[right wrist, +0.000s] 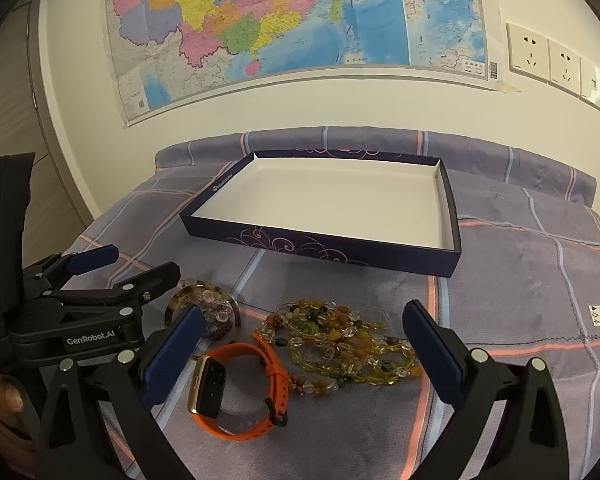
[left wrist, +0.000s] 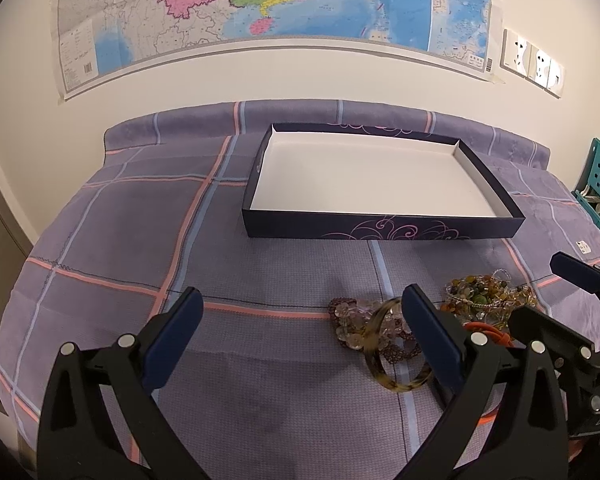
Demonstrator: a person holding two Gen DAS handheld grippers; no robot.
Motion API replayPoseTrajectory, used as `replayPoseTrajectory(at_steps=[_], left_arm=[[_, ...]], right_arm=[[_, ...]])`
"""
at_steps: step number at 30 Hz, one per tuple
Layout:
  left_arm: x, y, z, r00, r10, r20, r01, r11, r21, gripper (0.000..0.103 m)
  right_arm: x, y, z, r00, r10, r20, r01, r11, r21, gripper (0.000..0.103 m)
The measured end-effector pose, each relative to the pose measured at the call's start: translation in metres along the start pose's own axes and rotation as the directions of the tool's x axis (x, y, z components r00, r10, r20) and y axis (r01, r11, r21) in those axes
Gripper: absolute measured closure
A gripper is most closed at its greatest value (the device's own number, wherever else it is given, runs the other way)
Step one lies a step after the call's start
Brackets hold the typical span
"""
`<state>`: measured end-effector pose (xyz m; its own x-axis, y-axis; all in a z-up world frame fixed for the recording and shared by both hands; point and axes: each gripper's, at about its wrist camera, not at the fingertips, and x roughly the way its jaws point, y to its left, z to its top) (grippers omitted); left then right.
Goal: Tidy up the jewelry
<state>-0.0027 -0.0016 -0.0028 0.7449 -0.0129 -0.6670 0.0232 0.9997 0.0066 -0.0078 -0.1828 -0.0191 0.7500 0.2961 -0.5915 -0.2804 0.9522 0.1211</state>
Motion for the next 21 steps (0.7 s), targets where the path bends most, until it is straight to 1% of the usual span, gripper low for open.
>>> replayPoseTrajectory(at_steps=[21], left_arm=[[-0.0010, -0.0010, -0.0008, 1.000, -0.002, -0.001, 0.002, 1.000, 0.007, 0.005]], right_arm=[[-0.0015, -0.0009, -0.0020, 1.000, 0.006, 0.002, -0.006, 1.000, 0.004, 0.007]])
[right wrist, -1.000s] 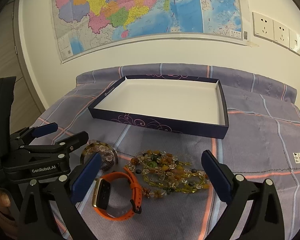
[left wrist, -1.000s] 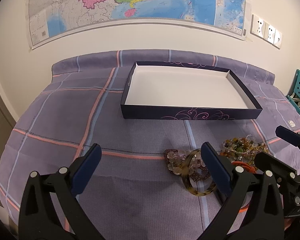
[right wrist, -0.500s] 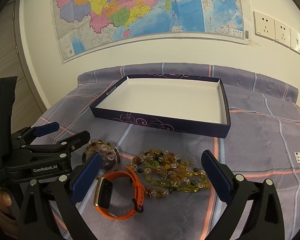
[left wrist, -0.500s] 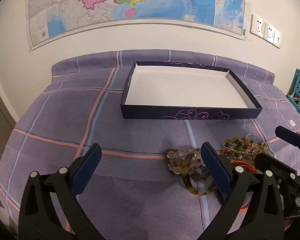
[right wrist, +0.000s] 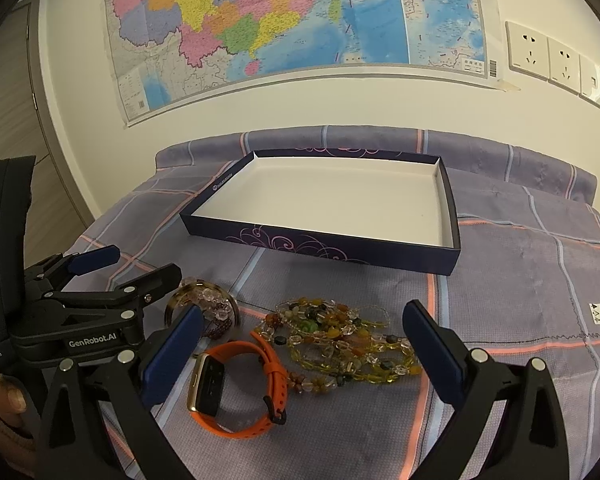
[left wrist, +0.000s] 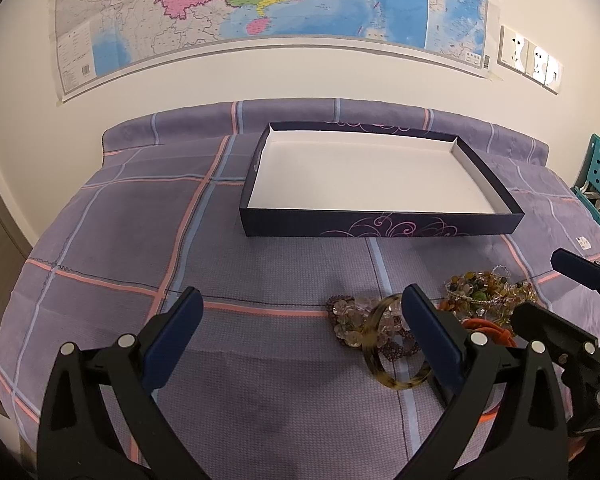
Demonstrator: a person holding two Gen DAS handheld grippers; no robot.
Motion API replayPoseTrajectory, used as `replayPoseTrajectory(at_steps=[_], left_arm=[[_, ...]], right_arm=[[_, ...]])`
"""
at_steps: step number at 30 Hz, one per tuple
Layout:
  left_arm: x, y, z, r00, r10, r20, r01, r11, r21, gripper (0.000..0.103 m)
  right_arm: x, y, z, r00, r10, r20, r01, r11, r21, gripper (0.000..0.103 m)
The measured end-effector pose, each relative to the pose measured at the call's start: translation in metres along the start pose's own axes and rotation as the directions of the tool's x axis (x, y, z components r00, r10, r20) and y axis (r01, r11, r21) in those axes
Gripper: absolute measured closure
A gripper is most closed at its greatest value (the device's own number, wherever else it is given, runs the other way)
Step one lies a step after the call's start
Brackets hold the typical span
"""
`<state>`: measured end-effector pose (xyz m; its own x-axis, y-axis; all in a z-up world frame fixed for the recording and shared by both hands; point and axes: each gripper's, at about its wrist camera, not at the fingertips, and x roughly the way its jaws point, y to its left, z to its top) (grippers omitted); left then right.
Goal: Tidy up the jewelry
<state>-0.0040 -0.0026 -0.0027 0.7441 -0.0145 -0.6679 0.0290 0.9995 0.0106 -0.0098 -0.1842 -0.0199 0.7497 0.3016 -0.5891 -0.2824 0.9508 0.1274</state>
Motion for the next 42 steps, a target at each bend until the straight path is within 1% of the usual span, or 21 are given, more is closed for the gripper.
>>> replayPoseTrajectory(at_steps=[17, 23, 28, 29, 31, 37, 39, 40, 42], left_arm=[[0.002, -0.001, -0.003, 1.000, -0.012, -0.004, 0.012, 1.000, 0.018, 0.005], [0.003, -0.003, -0.005, 1.000, -0.023, -0.014, 0.023, 0.999, 0.034, 0.010], [0.004, -0.002, -0.007, 0.999, -0.039, -0.022, 0.040, 0.998, 0.043, 0.016], [0.004, -0.001, -0.008, 0.999, -0.047, -0.025, 0.048, 0.998, 0.047, 0.018], [0.004, 0.000, -0.009, 0.998, -0.062, -0.029, 0.063, 0.996, 0.056, 0.023], [0.002, -0.001, -0.015, 0.991, -0.125, -0.053, 0.129, 0.987, 0.093, 0.035], [0.003, -0.002, -0.017, 0.988, -0.141, -0.062, 0.147, 0.984, 0.105, 0.037], [0.003, -0.002, -0.018, 0.987, -0.148, -0.066, 0.155, 0.982, 0.110, 0.039], [0.004, -0.003, -0.020, 0.981, -0.177, -0.082, 0.186, 0.976, 0.111, 0.044]], right_arm=[[-0.001, -0.001, -0.002, 1.000, 0.009, -0.009, -0.009, 1.000, 0.003, 0.007], [-0.001, -0.002, -0.004, 1.000, 0.015, -0.018, -0.015, 1.000, 0.000, 0.007], [-0.001, -0.001, -0.008, 0.999, 0.022, -0.035, -0.022, 1.000, -0.007, 0.009], [-0.001, -0.001, -0.008, 0.999, 0.027, -0.042, -0.028, 1.000, -0.009, 0.010], [0.000, -0.001, -0.012, 0.998, 0.037, -0.055, -0.037, 0.999, -0.012, 0.013], [-0.002, -0.001, -0.022, 0.992, 0.077, -0.096, -0.078, 0.997, -0.013, 0.032], [-0.003, 0.000, -0.025, 0.989, 0.099, -0.111, -0.101, 0.995, -0.011, 0.042], [-0.003, 0.001, -0.026, 0.987, 0.110, -0.121, -0.112, 0.994, -0.011, 0.045], [-0.002, 0.002, -0.030, 0.981, 0.131, -0.140, -0.134, 0.991, -0.010, 0.055]])
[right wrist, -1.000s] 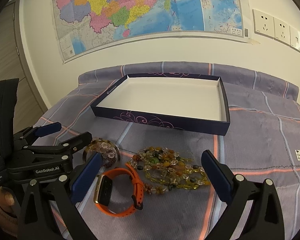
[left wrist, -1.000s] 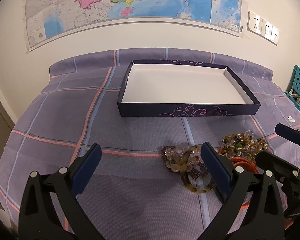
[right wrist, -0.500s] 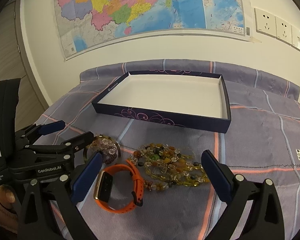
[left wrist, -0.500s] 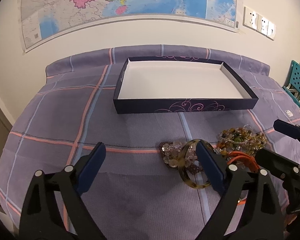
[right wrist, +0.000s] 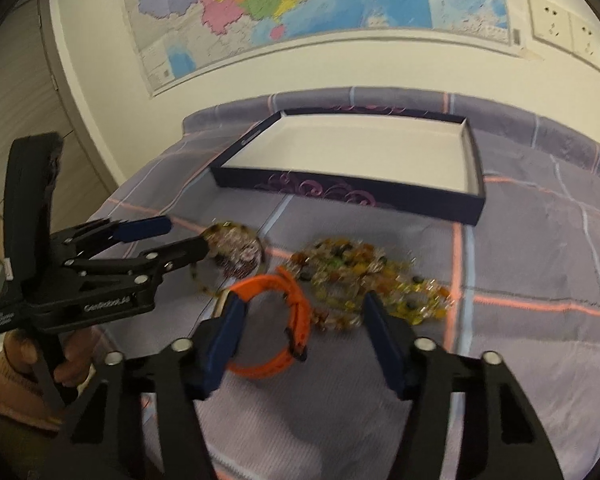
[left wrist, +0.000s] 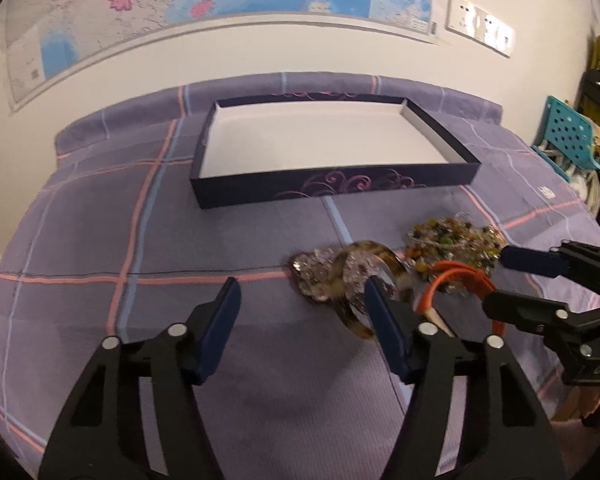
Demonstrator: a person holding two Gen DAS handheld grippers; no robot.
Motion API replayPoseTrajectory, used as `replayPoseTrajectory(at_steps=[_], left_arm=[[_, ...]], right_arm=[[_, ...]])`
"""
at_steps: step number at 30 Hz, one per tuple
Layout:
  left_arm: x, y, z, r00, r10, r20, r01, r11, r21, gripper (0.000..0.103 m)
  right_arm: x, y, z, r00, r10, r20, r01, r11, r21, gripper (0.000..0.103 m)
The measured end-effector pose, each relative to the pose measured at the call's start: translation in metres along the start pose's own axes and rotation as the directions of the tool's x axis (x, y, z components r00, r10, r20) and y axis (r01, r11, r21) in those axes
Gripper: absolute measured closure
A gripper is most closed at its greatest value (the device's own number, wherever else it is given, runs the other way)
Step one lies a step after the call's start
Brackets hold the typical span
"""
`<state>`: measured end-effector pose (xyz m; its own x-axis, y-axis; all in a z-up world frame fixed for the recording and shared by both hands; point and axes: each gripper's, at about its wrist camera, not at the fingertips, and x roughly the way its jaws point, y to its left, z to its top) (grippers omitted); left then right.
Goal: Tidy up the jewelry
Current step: 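Close the left tool on the tortoiseshell bangle while the right tool grips the orange watch strap, then carry the bangle with the left tool while the right tool carries the watch into the box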
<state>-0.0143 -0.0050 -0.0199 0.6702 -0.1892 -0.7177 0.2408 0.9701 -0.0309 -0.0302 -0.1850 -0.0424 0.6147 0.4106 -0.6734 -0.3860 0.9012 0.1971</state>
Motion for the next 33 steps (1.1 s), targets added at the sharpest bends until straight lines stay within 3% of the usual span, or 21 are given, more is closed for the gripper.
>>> replayPoseTrajectory(at_steps=[7, 8, 10, 15, 21, 33], left_arm=[[0.008, 0.000, -0.004, 0.993, -0.102, -0.053, 0.101, 0.995, -0.013, 0.059], [0.009, 0.000, -0.005, 0.992, -0.115, -0.060, 0.114, 0.993, -0.017, 0.062], [0.011, -0.002, -0.005, 0.989, -0.131, -0.069, 0.130, 0.991, -0.016, 0.069], [0.012, -0.006, -0.007, 0.986, -0.141, -0.089, 0.141, 0.990, -0.001, 0.084], [0.008, -0.002, -0.006, 0.983, -0.159, -0.093, 0.158, 0.987, -0.019, 0.092], [-0.004, 0.001, -0.006, 0.978, -0.191, -0.089, 0.191, 0.982, -0.008, 0.094]], right_arm=[[0.004, -0.004, -0.005, 0.998, 0.041, -0.043, -0.040, 0.999, 0.025, 0.079], [0.005, -0.005, -0.006, 0.998, 0.045, -0.048, -0.043, 0.999, 0.032, 0.086], [0.007, -0.007, -0.006, 0.997, 0.049, -0.057, -0.047, 0.998, 0.040, 0.090], [0.005, -0.010, -0.007, 0.997, 0.055, -0.050, -0.053, 0.998, 0.039, 0.093], [0.002, -0.011, -0.005, 0.997, 0.072, -0.040, -0.070, 0.997, 0.041, 0.094], [0.001, -0.010, -0.004, 0.996, 0.077, -0.053, -0.076, 0.997, 0.021, 0.094]])
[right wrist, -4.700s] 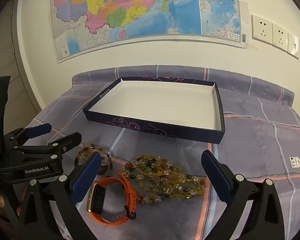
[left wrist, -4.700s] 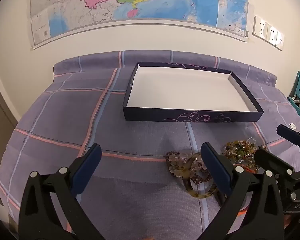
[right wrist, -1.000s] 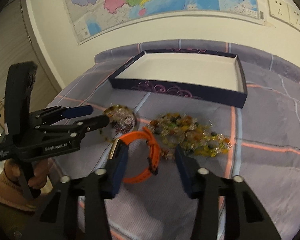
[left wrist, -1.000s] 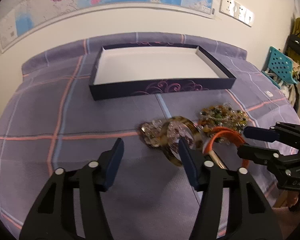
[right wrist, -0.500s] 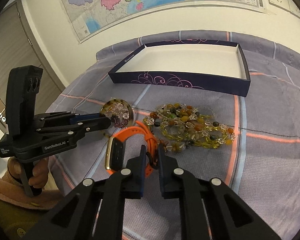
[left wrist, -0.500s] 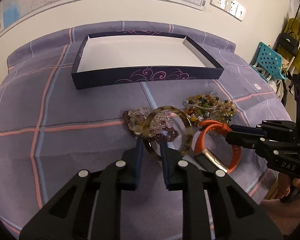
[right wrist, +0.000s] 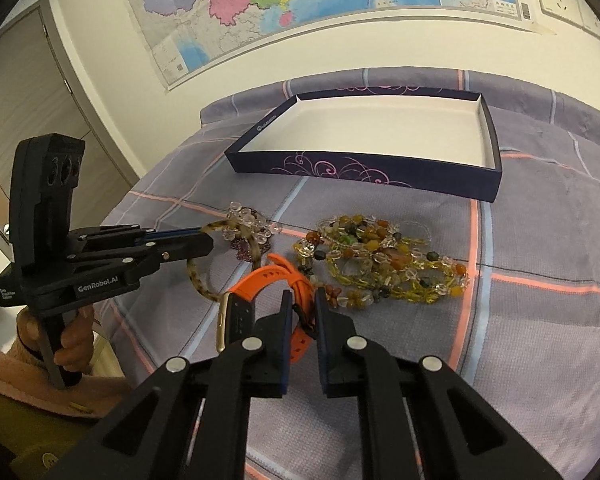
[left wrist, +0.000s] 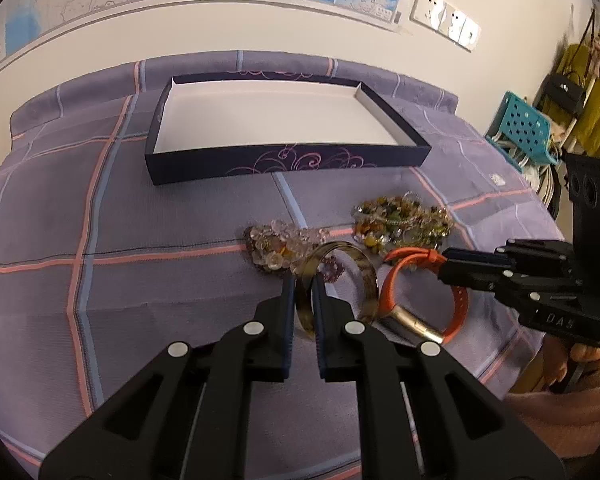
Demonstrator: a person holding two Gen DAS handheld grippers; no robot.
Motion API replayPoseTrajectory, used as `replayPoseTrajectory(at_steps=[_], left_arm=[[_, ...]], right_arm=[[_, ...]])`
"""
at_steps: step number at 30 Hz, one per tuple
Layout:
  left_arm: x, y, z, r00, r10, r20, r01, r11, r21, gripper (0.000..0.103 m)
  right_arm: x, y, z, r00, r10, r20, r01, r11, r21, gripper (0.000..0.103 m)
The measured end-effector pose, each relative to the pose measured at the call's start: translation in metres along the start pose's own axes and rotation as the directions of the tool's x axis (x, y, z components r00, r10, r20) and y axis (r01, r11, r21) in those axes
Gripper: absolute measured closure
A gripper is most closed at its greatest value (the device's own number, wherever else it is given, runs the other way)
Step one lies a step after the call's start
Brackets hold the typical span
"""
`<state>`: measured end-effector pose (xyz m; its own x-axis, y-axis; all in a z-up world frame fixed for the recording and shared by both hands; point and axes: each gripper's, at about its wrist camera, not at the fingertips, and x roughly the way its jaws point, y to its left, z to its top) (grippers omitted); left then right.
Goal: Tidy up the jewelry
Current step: 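Carry the bangle with the left tool while the right tool carries the watch into the box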
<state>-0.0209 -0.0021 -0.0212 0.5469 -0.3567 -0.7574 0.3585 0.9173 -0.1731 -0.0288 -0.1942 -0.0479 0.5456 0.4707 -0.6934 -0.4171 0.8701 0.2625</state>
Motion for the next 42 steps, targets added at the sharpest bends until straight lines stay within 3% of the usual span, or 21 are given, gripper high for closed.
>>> replayPoseTrajectory(at_steps=[5, 7, 12, 13, 15, 25, 29, 42], left_arm=[[0.007, 0.004, -0.006, 0.998, -0.027, -0.057, 0.027, 1.000, 0.005, 0.093], [0.012, 0.005, -0.009, 0.997, -0.021, -0.078, 0.022, 1.000, 0.007, 0.087], [0.014, 0.002, -0.010, 0.997, -0.023, -0.076, 0.025, 1.000, 0.018, 0.086], [0.015, 0.001, -0.010, 0.997, -0.015, -0.076, 0.016, 1.000, 0.019, 0.093], [0.014, 0.002, -0.009, 0.997, -0.013, -0.074, 0.015, 1.000, 0.017, 0.095], [-0.006, 0.000, 0.002, 0.998, -0.056, -0.019, 0.056, 0.998, 0.033, 0.095], [-0.014, 0.008, 0.018, 0.995, -0.097, 0.006, 0.097, 0.995, 0.014, 0.095], [-0.002, 0.041, 0.112, 0.990, -0.099, 0.096, 0.103, 0.994, -0.043, 0.095]], right_arm=[[0.008, -0.001, -0.003, 0.999, -0.002, -0.054, 0.002, 1.000, -0.009, 0.087], [0.012, 0.000, -0.004, 0.997, -0.010, -0.070, 0.009, 1.000, -0.016, 0.082], [0.015, 0.004, -0.005, 0.997, -0.023, -0.074, 0.020, 0.999, -0.037, 0.093], [0.014, 0.003, -0.005, 0.997, -0.024, -0.069, 0.021, 0.999, -0.035, 0.093], [0.010, 0.002, -0.004, 0.998, -0.016, -0.057, 0.015, 0.999, -0.035, 0.094], [-0.006, -0.001, 0.015, 1.000, 0.014, -0.001, -0.014, 0.999, -0.040, 0.093], [-0.011, -0.006, 0.029, 0.999, 0.004, 0.036, -0.002, 0.999, -0.044, 0.093], [0.007, -0.049, 0.112, 0.990, -0.067, 0.126, 0.073, 0.996, -0.044, 0.093]])
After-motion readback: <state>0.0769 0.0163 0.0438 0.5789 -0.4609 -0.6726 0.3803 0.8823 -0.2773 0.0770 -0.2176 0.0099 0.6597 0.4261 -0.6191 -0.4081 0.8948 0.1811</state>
